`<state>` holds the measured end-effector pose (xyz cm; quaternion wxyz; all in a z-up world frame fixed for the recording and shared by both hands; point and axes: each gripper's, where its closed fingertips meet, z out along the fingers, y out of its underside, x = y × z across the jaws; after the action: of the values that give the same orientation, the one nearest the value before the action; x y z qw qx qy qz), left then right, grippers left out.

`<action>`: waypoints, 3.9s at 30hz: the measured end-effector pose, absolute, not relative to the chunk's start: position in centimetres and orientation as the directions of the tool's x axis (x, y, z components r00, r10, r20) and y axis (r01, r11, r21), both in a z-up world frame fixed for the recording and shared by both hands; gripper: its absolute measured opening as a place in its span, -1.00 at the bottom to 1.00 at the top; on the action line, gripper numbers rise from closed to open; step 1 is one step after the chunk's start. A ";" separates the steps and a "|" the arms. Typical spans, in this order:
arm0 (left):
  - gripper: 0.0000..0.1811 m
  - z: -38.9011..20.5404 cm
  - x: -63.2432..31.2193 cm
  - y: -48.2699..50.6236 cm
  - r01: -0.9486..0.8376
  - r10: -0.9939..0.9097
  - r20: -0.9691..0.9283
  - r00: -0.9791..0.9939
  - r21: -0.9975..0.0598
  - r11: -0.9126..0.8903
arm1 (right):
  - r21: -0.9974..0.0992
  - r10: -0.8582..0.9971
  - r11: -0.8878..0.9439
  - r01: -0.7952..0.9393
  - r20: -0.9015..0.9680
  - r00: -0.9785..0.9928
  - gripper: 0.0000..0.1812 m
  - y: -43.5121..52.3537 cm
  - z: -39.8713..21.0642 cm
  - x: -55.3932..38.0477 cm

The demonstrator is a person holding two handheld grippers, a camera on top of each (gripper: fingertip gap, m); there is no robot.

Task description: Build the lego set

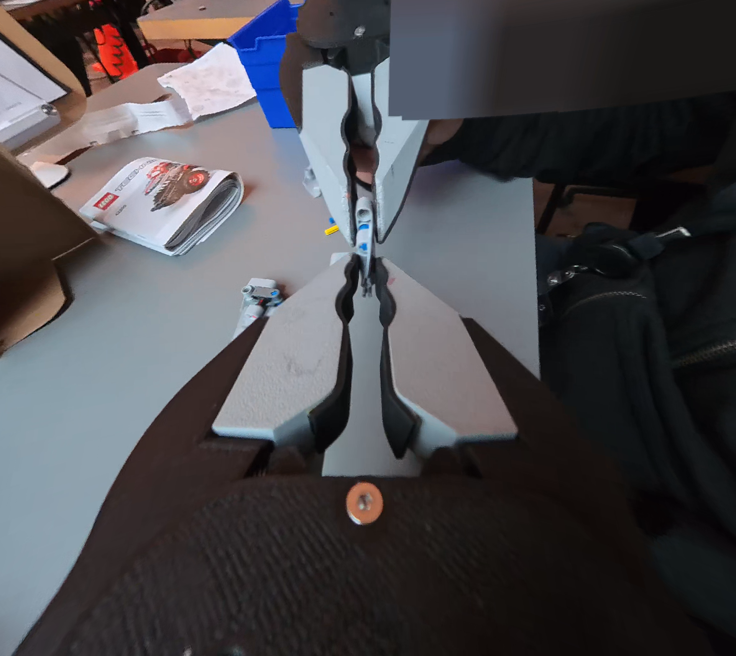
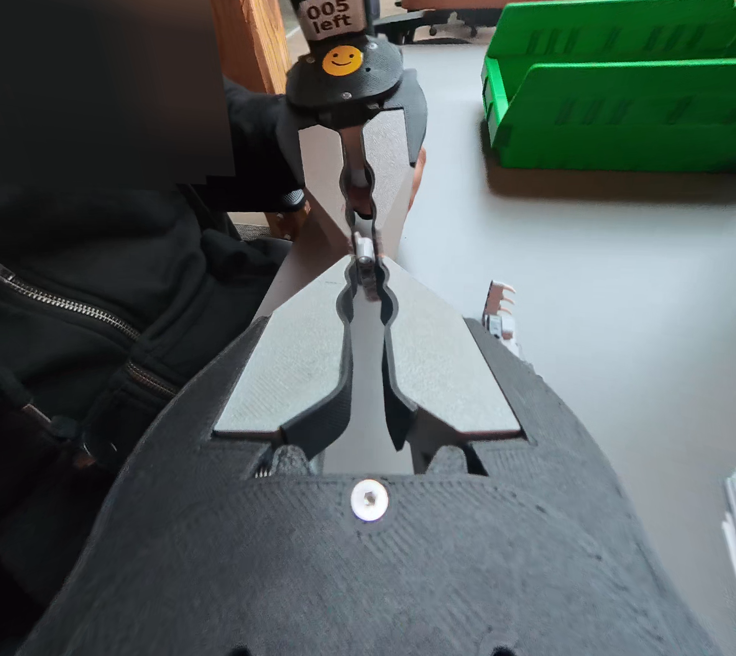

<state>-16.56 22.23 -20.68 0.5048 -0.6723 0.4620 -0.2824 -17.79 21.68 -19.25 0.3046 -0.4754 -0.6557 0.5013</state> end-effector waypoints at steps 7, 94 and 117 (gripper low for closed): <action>-0.94 -19.3 -17.2 22.6 -0.188 -0.899 0.026 0.437 -0.975 -0.119 | -0.941 0.947 0.080 0.329 -0.032 -0.321 -0.78 22.5 -19.4 -17.5; -0.94 -16.0 -18.8 24.4 0.303 -0.873 0.387 0.297 -0.905 -0.298 | -0.942 0.910 -0.289 0.169 -0.325 -0.257 -0.66 25.5 -17.7 -16.4; -0.94 -16.3 -17.1 25.2 0.351 -0.835 0.467 0.292 -0.864 -0.360 | -0.907 0.849 -0.397 0.140 -0.421 -0.318 -0.99 24.9 -16.8 -16.5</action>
<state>-17.08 25.21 -16.27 0.5292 -0.6051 0.1998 -0.5603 -16.53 24.91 -16.80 0.2702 -0.5175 -0.4779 0.6563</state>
